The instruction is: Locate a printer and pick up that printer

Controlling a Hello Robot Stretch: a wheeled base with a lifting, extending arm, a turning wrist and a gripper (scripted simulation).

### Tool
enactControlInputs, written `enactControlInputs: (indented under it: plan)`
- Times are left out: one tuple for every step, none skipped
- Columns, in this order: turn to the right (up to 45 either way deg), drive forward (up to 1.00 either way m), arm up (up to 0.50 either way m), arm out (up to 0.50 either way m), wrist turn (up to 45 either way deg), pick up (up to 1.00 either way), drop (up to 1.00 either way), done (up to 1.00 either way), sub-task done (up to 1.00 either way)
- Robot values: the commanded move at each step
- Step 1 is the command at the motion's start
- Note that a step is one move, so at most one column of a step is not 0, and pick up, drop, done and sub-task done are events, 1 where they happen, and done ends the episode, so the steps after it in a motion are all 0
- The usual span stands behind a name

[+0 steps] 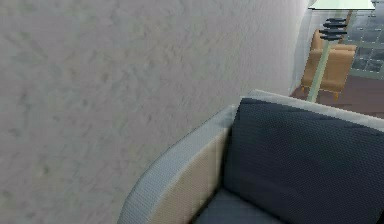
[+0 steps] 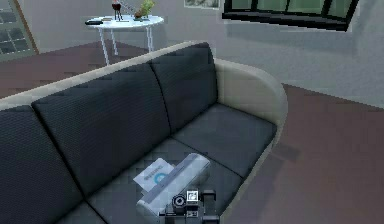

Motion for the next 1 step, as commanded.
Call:
enactControlInputs:
  plan:
    - [0.0, 0.00, 0.00, 0.00, 45.0, 0.00, 0.00, 0.00, 0.00]
